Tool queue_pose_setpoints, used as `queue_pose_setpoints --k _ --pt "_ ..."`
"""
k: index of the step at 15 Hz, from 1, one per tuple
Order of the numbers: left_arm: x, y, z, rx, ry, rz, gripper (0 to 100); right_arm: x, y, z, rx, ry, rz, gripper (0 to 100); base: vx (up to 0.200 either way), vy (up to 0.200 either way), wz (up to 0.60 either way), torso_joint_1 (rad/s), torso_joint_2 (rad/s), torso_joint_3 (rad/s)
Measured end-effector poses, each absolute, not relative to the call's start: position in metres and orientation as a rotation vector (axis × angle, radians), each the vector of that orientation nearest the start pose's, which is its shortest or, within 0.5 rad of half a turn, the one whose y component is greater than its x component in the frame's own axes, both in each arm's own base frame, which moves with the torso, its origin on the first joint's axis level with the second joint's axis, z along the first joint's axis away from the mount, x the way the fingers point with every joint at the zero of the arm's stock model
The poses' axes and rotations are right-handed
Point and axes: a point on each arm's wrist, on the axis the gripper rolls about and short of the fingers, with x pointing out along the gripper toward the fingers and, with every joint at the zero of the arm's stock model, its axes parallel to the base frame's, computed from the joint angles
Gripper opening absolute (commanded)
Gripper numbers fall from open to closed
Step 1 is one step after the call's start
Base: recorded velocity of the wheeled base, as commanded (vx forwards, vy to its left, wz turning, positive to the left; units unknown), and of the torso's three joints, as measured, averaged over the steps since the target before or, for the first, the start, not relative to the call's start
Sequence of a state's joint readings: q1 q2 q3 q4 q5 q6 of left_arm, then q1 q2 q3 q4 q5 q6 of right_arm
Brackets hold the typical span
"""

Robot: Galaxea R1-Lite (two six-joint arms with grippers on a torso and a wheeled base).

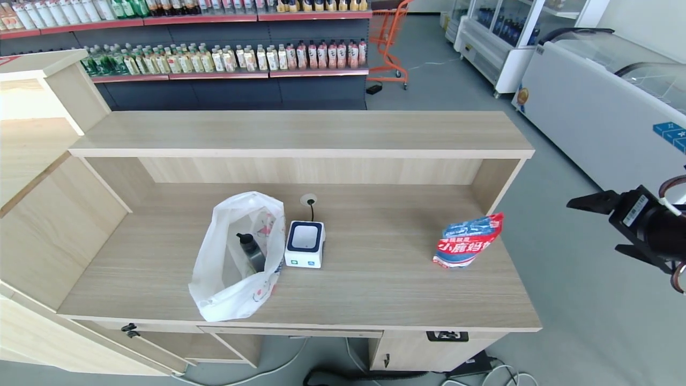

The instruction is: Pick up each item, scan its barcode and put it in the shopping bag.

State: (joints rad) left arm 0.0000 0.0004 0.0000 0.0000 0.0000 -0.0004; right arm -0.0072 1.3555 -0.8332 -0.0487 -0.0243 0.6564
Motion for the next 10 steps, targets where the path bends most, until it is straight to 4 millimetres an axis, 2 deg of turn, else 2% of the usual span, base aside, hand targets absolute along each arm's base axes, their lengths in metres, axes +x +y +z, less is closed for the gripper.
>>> queue_pose_setpoints --k 5,8,10 --pt "-0.023 0.000 0.075 -0.001 0.001 -0.001 100 0.261 -0.010 0.219 0.800 0.512 -0.303 100 0.000 0.000 0.00 0.000 0.00 0.000" --pt "-0.023 0.000 0.075 -0.001 0.000 0.000 100 0.291 -0.009 0.204 0.853 0.559 -0.339 100 0.000 0.000 0.00 0.000 0.00 0.000" --pt "-0.023 0.000 0.075 -0.001 0.000 0.000 100 0.308 0.000 0.193 0.881 0.596 -0.345 100 0.000 0.000 0.00 0.000 0.00 0.000"
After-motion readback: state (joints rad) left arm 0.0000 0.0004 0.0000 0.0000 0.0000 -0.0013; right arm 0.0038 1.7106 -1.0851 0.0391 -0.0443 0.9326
